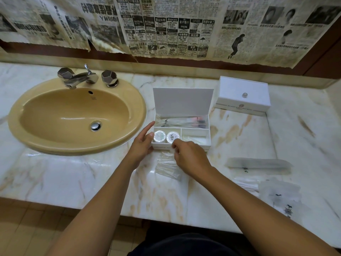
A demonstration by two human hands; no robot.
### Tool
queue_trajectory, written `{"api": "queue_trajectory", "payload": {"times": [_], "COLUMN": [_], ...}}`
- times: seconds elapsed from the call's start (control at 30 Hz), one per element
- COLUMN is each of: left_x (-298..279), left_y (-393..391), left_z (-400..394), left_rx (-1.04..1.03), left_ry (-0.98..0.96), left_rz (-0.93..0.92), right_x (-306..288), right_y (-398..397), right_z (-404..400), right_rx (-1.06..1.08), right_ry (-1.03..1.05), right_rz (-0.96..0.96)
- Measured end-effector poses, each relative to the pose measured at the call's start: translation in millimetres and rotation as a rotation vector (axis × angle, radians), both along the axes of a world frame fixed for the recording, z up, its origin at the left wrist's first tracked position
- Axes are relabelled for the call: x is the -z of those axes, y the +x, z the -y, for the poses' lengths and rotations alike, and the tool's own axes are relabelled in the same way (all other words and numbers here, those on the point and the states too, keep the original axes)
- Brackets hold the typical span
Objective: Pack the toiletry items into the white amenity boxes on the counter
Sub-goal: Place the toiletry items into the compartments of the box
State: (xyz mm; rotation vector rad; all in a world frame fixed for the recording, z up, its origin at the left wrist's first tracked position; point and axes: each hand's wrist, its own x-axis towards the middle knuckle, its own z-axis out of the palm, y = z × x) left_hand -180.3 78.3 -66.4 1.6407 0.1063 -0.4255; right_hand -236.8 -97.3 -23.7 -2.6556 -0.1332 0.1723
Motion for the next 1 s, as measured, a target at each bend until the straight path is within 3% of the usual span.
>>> {"api": "queue_trajectory", "payload": {"times": [0.27,0.63,1.0], "left_x": [0,-3,-2], "left_y": [0,0,1], "left_z": [0,0,-1], "left_rx": [-0.012,-0.006,0.003], "left_ry": [-0.008,0.020,0.017], "left_rz": [-0.008,-0.009,0.006], "right_x": [-32,-1,8], "right_y": [33,52,50], "right_z": [18,33,34], "right_rx": [0.080,0.141,0.167], "right_ry": [0.054,-0.112,-0.055], "right_rz": [0.172,0.013,-0.134]}}
